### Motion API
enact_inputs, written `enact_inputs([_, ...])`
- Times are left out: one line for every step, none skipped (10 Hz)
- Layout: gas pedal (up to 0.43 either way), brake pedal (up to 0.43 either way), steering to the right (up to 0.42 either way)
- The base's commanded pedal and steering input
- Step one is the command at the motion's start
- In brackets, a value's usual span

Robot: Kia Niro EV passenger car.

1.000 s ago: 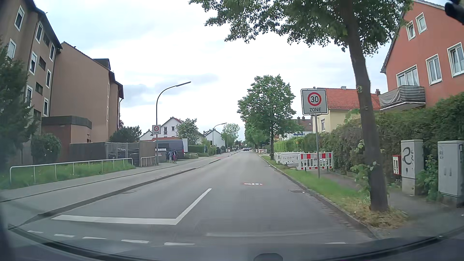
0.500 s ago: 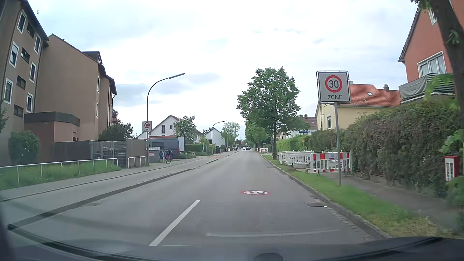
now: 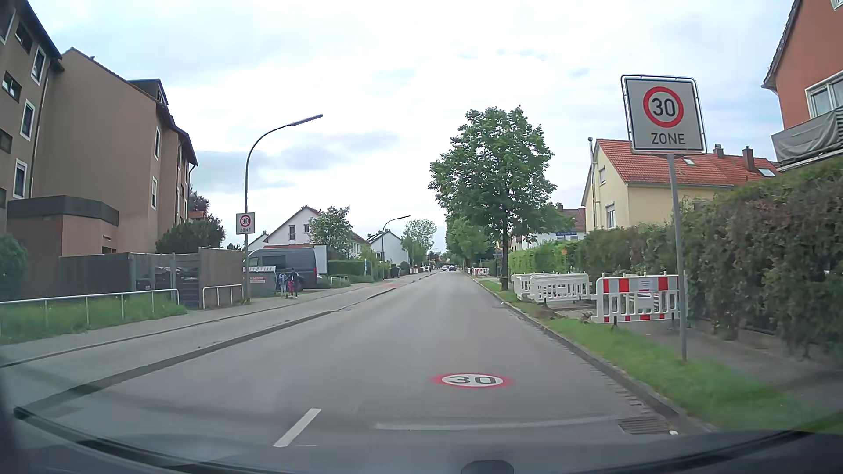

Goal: Follow the waypoints while adhering to traffic rules and regulations

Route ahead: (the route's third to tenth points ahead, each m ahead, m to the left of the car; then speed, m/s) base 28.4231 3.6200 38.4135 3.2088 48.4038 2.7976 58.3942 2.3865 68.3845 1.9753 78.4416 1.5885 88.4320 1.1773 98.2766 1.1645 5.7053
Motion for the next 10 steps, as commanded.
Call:
enact_inputs([0.138,0.0,-0.002])
enact_inputs([0.138,0.0,-0.002])
enact_inputs([0.138,0.0,-0.002])
enact_inputs([0.138,0.0,-0.002])
enact_inputs([0.138,0.0,-0.001])
enact_inputs([0.138,0.0,-0.001])
enact_inputs([0.138,0.0,0.001])
enact_inputs([0.138,0.0,0.002])
enact_inputs([0.138,0.0,0.003])
enact_inputs([0.138,0.0,0.003])
